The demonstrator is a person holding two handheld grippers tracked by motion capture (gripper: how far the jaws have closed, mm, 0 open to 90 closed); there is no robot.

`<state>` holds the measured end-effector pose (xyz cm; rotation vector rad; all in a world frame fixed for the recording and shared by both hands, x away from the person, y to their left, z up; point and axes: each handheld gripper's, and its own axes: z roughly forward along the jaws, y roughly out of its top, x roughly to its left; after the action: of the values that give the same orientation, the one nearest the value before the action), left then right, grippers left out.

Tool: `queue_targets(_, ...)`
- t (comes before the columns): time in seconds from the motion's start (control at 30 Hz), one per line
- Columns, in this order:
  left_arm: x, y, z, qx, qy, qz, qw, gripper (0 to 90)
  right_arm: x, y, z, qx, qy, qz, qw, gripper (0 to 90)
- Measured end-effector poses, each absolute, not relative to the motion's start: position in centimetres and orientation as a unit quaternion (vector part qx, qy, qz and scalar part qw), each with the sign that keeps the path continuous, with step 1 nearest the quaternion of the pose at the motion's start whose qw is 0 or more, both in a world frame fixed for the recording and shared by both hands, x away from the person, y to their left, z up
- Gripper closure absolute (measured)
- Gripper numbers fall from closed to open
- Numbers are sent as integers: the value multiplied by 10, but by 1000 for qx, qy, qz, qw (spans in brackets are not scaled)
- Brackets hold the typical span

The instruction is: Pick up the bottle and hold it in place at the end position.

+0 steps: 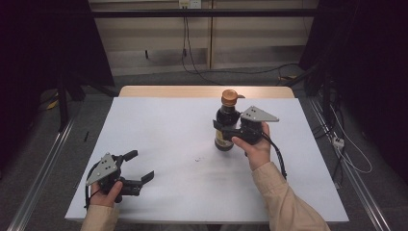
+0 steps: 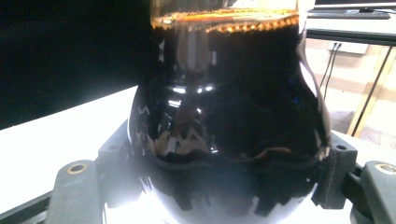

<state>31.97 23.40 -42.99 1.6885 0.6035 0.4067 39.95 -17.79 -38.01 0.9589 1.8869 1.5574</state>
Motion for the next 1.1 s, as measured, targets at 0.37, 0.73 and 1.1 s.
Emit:
queue_targets(0.37,319,233,-431,732,264,171,605,33,406,-171,-385,346,701,571,252,263)
queue_targets(0.73,320,232,-431,730,264,170,607,33,414,-158,-385,340,705,570,248,263)
queue_targets(1.1,320,233,-431,731,264,172,605,33,419,-140,-390,326,715,571,237,262)
